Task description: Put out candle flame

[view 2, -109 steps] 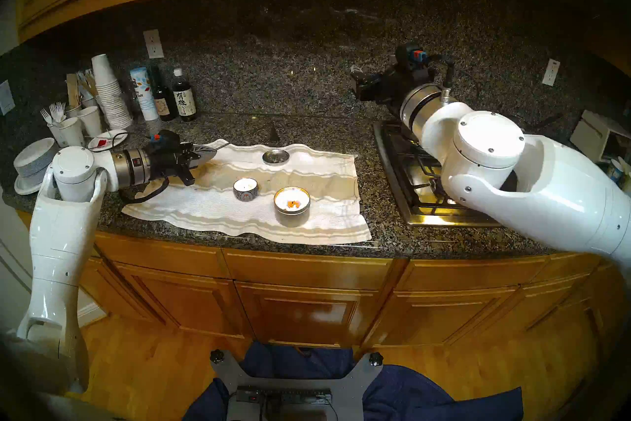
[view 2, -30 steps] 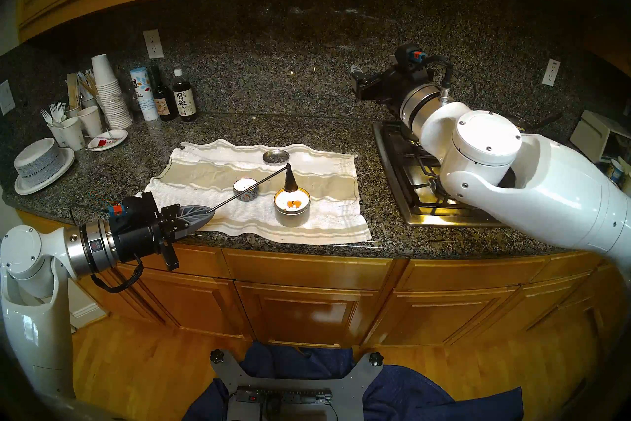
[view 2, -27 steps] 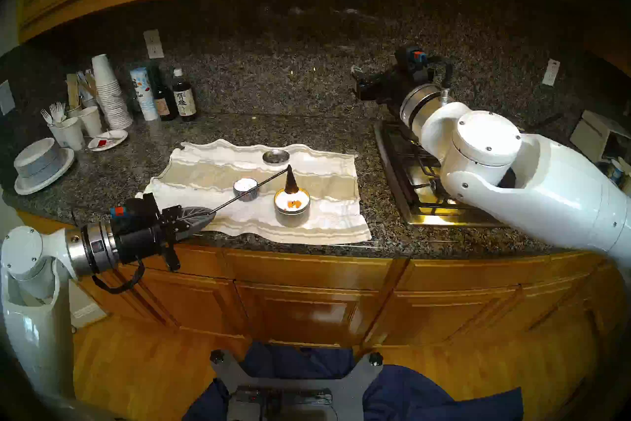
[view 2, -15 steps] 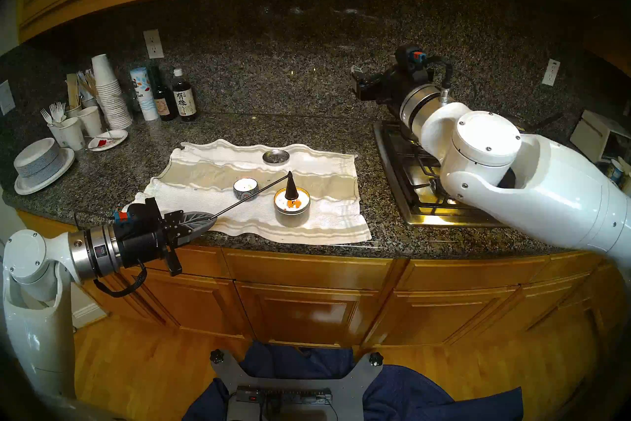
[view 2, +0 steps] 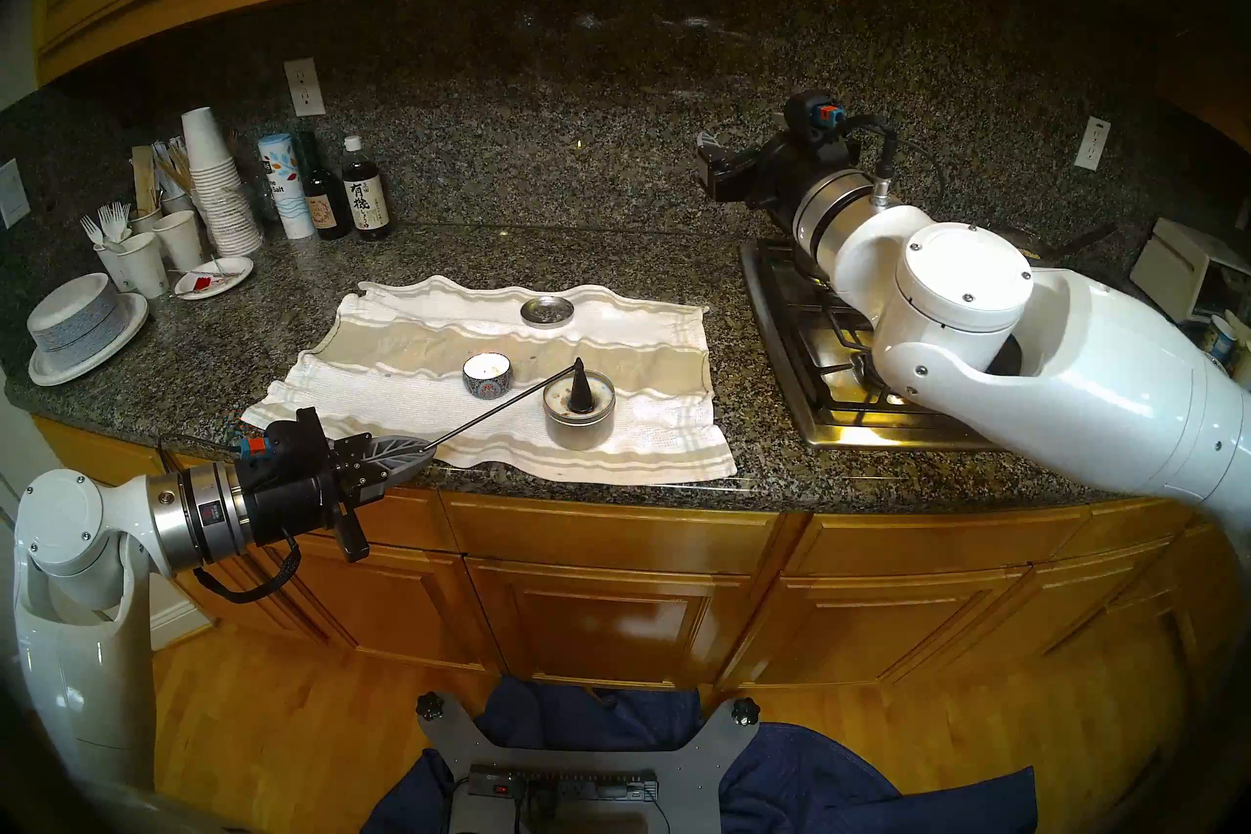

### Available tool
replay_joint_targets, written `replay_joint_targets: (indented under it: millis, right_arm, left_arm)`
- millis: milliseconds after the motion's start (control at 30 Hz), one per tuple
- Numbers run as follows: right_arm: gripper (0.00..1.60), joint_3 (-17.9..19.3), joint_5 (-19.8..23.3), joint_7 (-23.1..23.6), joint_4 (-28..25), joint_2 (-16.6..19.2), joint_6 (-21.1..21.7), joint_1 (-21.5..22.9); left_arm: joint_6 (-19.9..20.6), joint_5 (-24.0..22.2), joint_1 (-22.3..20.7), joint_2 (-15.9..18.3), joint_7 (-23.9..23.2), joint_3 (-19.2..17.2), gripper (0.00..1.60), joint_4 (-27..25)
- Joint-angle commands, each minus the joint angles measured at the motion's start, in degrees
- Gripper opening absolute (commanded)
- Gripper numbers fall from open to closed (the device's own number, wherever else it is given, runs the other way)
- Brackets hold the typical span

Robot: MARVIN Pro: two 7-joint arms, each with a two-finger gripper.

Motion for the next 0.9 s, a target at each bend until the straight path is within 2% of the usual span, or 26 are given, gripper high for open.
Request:
replay_joint_targets:
  millis: [0, 867]
  right_arm:
    - [1.60, 1.53, -0.56, -0.11, -0.03, 0.15, -0.85, 1.54]
    - [1.60, 1.32, -0.77, 0.16, 0.48, -0.62, -0.86, 1.83]
  left_arm:
    - [-0.43, -0.01, -0.71, 0.03, 0.34, -0.05, 0.00, -0.88]
    - [-0.65, -0.11, -1.08, 0.76, 0.27, -0.16, 0.00, -0.35]
